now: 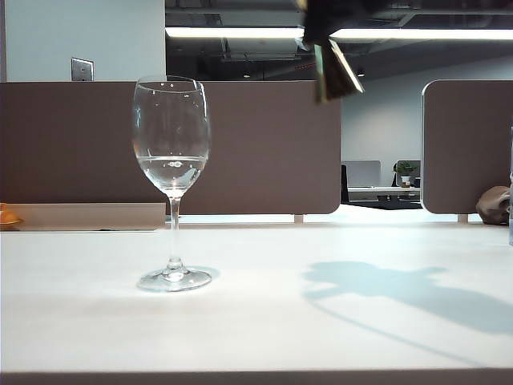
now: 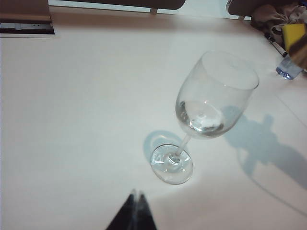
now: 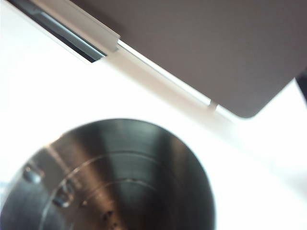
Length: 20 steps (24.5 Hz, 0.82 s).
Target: Pick up the jigger and pour the water inside into the glass.
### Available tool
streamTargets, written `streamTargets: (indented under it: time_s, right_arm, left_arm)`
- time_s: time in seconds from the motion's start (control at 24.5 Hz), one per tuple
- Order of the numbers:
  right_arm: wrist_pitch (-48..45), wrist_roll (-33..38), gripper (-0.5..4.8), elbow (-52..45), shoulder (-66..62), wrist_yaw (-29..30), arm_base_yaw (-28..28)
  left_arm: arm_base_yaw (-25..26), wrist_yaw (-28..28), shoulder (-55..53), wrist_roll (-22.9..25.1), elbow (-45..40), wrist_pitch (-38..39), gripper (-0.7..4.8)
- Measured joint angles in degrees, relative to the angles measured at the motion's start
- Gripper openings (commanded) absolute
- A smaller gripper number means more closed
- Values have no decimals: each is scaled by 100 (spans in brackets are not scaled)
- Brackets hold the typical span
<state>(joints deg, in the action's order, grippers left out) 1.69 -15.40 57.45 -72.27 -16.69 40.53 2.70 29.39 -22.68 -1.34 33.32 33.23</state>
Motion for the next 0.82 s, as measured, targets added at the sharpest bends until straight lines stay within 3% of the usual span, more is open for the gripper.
streamTargets:
  time_s: [0.49,0.82]
  right_arm:
    - [-1805,1370,-1,-2343,892,1340,-608]
    - [-2990,1670,-1,-3189,857,1526,-656]
  left_arm:
    - [0,0,0,0,0,-4,-5]
    - [2,0,0,0,0,-2,-6]
